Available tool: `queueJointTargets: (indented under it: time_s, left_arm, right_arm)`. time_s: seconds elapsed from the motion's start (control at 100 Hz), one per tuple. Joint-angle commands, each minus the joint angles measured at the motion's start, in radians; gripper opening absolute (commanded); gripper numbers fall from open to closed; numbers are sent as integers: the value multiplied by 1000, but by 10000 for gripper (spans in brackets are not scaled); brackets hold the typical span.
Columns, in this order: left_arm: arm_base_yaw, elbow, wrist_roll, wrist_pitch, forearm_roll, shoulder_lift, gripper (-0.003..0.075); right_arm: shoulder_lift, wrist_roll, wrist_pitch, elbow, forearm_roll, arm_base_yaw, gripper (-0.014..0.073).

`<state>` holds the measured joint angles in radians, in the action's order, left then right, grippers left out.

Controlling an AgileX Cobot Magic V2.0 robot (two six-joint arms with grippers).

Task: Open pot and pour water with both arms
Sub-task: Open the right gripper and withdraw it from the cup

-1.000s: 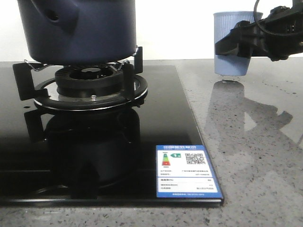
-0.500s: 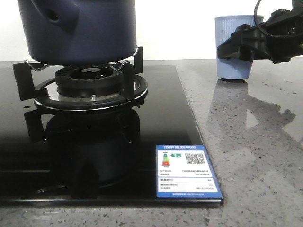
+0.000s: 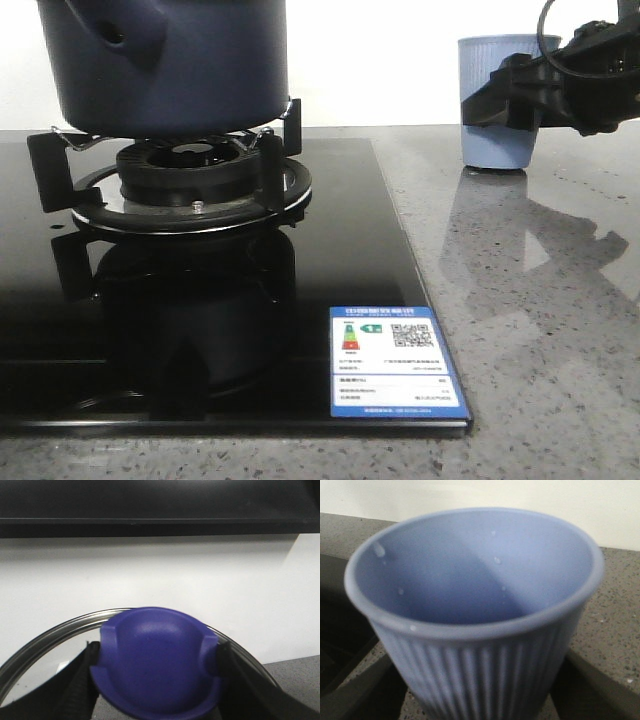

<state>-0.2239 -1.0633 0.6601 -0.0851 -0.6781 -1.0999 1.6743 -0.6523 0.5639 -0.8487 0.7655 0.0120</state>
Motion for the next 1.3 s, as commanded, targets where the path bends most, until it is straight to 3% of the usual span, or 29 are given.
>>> queueJointTargets:
  time_s: [0.0,0.26,0.72,0.98,1.29]
  left_arm:
    - [2,-33,-8,85,-5,30,349]
    - [2,-33,-8,85,-5,30,349]
    - [-10,-33,-8,49,-19,30,349]
    - [-113,-33,-8,51,-19,6,349]
    - [-227,-33,-8,85,-19,-59,349]
  right_arm:
    - [-38,9,34,-25,-19,-5,419]
    - [-42,-31,30,-25,-19,-5,586]
    - [-235,-80,-23,80,41,-5,585]
    - [-362,-219,-54,199,124,-5,585]
    - [-577,-220,-50,367,129,-5,584]
